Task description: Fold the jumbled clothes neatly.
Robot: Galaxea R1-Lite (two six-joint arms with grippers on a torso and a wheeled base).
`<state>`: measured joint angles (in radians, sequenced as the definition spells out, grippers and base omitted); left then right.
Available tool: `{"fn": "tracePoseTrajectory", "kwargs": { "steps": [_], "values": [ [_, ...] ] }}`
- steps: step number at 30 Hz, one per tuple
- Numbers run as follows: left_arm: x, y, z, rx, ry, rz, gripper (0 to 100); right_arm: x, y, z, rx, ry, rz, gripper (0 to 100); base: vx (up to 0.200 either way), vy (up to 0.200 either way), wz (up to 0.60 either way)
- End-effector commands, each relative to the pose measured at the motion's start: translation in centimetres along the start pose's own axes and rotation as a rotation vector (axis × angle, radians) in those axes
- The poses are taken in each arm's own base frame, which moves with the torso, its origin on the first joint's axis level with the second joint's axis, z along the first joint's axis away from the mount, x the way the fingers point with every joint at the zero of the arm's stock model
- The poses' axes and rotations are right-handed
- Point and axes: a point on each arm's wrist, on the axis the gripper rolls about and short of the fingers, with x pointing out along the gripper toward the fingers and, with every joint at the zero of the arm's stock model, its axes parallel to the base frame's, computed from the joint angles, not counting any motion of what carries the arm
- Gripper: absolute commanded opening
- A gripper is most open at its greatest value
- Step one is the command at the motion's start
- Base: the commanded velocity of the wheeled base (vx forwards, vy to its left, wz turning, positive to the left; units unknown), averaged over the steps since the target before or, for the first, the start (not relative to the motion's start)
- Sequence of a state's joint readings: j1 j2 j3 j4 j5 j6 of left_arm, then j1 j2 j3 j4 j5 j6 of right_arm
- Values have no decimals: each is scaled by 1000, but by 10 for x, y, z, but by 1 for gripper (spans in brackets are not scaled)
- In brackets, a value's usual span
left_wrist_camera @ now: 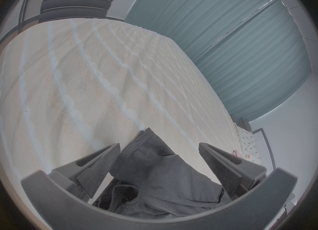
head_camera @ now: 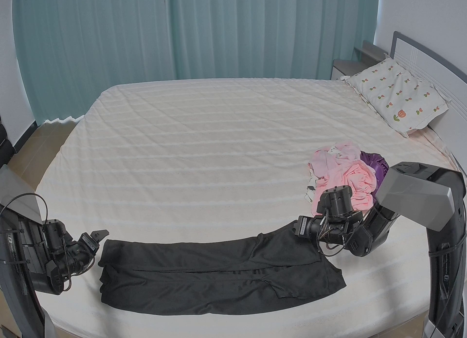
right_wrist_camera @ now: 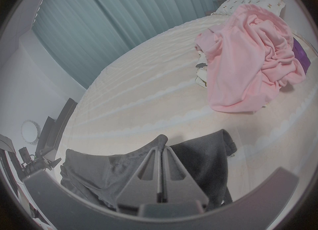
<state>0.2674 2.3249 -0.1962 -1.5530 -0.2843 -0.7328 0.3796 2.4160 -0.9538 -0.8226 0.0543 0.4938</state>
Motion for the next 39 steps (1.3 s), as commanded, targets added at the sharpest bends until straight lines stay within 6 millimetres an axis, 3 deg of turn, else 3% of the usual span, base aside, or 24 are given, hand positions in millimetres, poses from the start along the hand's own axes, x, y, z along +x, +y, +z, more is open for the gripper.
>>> {"fn": "tracePoseTrajectory", "kwargs": {
  "steps": [1,8,13,26,32,39],
  "values": [
    [0,-1,1,20,-10,-11,100,-1,-2,-1,-6,7,-6,100,0,0,0],
    [2,3,-2,115,-7,18,100,-5,-2,3,-3,-7,-10,100,0,0,0],
    [2,1,-4,136,-18,37,100,-26,-6,12,14,-25,-23,100,0,0,0],
    [-3,1,-10,137,3,54,100,-76,-8,0,27,-19,-43,100,-62,62,0],
    [-5,-3,-17,155,-3,92,100,-80,-14,-14,35,-22,-49,100,0,0,0],
    [-5,-7,-23,180,-4,114,100,-81,-15,-15,88,-32,-51,100,0,0,0]
  ]
}}
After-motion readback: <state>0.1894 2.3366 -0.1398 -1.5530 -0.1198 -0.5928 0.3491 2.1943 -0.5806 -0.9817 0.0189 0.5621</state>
